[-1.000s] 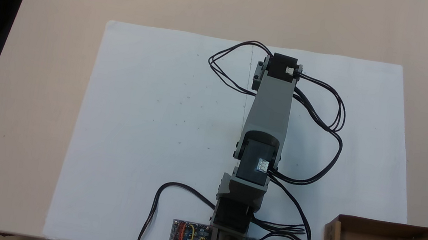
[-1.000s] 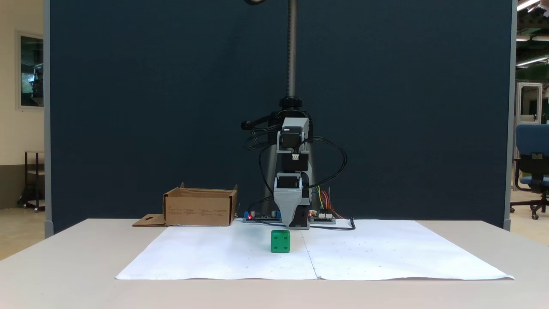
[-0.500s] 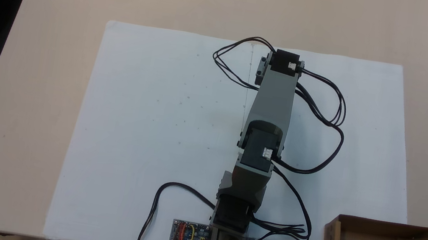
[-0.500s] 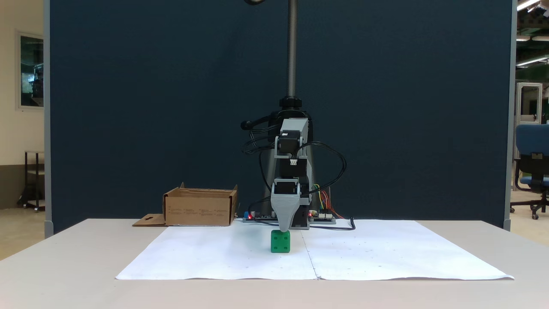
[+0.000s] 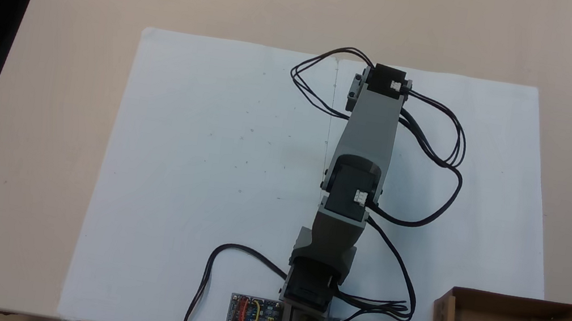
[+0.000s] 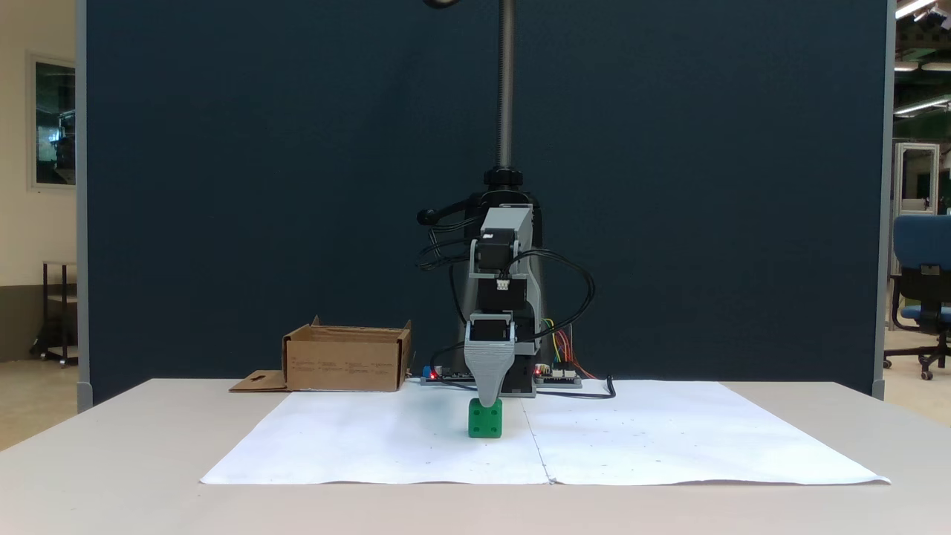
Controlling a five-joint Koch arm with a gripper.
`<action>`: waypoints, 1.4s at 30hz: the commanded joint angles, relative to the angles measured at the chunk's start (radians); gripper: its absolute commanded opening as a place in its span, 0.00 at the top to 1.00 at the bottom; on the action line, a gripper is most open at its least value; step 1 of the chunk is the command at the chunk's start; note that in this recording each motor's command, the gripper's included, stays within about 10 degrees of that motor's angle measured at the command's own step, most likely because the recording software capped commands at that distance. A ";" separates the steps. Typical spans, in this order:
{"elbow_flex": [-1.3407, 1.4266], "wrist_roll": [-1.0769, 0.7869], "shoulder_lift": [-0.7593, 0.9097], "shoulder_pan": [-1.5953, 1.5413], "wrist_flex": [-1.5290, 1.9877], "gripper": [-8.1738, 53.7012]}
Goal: Grasp a green dice and put it in the bin.
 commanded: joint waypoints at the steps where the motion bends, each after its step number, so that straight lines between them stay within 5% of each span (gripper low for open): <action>1: -0.037 -0.075 0.020 0.023 -0.023 0.18; 42: -0.026 -0.080 -0.087 0.043 -0.023 0.18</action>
